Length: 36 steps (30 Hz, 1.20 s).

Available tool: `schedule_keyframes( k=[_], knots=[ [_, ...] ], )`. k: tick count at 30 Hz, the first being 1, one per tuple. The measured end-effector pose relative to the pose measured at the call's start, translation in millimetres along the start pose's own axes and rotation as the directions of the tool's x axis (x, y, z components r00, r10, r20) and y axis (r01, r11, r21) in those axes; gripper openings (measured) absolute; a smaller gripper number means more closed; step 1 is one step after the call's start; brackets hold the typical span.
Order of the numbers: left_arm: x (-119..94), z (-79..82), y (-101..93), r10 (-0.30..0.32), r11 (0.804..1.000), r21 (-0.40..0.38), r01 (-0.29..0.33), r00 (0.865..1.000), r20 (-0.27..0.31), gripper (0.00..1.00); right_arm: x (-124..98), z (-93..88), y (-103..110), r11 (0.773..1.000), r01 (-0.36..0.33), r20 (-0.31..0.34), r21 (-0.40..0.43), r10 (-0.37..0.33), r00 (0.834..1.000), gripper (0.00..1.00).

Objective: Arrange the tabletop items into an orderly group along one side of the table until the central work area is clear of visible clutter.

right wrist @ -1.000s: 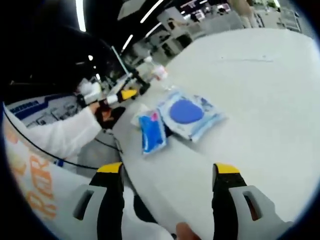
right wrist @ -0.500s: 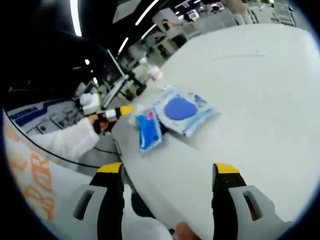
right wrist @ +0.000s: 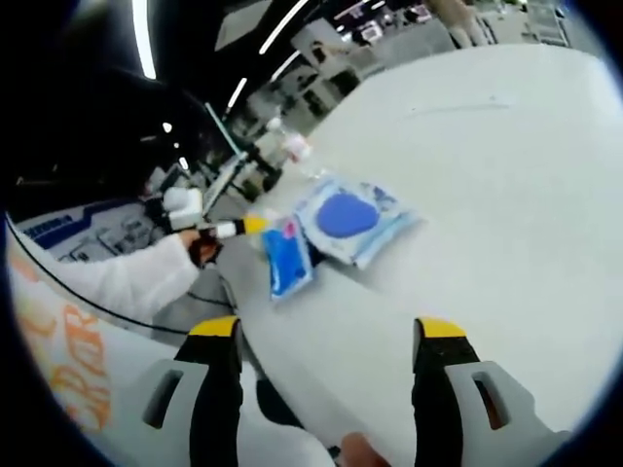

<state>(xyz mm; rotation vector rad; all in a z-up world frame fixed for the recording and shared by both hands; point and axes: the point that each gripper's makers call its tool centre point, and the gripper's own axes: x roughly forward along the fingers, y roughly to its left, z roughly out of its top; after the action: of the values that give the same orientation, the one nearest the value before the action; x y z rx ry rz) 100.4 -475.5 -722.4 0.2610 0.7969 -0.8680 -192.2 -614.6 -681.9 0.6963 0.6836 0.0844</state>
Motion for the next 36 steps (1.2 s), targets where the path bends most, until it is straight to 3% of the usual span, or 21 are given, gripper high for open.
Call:
schedule_keyframes(
  k=[4, 8, 12, 19, 24, 28, 31, 33, 35, 36],
  knots=[
    [6.3, -6.9, 1.4, 0.009, 1.000, -0.009, -0.010, 0.999, -0.042, 0.49, -1.8, -1.2, -3.2, 1.000, 0.006, 0.001, 0.009, -0.006, 1.000, 0.70],
    [9.1, -9.8, 1.2, 0.015, 1.000, -0.018, -0.016, 0.998, -0.056, 0.48, -3.6, 2.2, -6.5, 1.000, 0.012, 0.011, 0.016, -0.012, 1.000, 0.71],
    [11.7, -21.0, -0.1, 0.019, 1.000, 0.011, -0.018, 0.994, -0.108, 0.46, -4.0, 3.3, -7.2, 1.000, 0.015, 0.017, 0.023, -0.015, 1.000, 0.71],
    [11.9, -19.8, 4.0, 0.042, 0.999, -0.010, -0.044, 0.994, -0.101, 0.43, -2.9, 1.0, -5.2, 1.000, 0.009, 0.005, 0.018, -0.009, 1.000, 0.70],
    [4.0, -3.0, 2.6, 0.050, 0.998, -0.026, -0.051, 0.999, -0.019, 0.42, -4.3, 5.5, -6.0, 1.000, 0.011, 0.020, 0.025, -0.011, 1.000, 0.70],
    [-9.4, 23.9, -8.7, 0.036, 0.999, -0.022, -0.034, 0.993, 0.109, 0.42, -5.2, 6.1, -6.9, 0.998, 0.004, 0.032, 0.056, -0.006, 0.999, 0.70],
    [-24.3, 44.5, -27.9, -0.010, 1.000, -0.022, 0.015, 0.978, 0.209, 0.42, -6.1, 8.3, -5.8, 0.997, -0.005, 0.048, 0.079, 0.001, 0.999, 0.70],
    [-30.5, 51.0, -39.0, -0.040, 0.999, -0.025, 0.048, 0.970, 0.241, 0.42, -6.3, 10.5, -5.3, 0.996, -0.010, 0.057, 0.090, 0.004, 0.998, 0.70],
    [-38.3, 60.8, -61.9, -0.131, 0.989, -0.020, 0.143, 0.947, 0.293, 0.42, -6.6, 13.6, -4.4, 0.994, -0.017, 0.070, 0.106, 0.010, 0.997, 0.70],
    [-42.1, 65.2, -68.2, -0.142, 0.988, -0.008, 0.152, 0.939, 0.314, 0.42, -7.0, 14.0, -1.6, 0.992, -0.030, 0.072, 0.125, 0.021, 0.997, 0.70]
  ],
)
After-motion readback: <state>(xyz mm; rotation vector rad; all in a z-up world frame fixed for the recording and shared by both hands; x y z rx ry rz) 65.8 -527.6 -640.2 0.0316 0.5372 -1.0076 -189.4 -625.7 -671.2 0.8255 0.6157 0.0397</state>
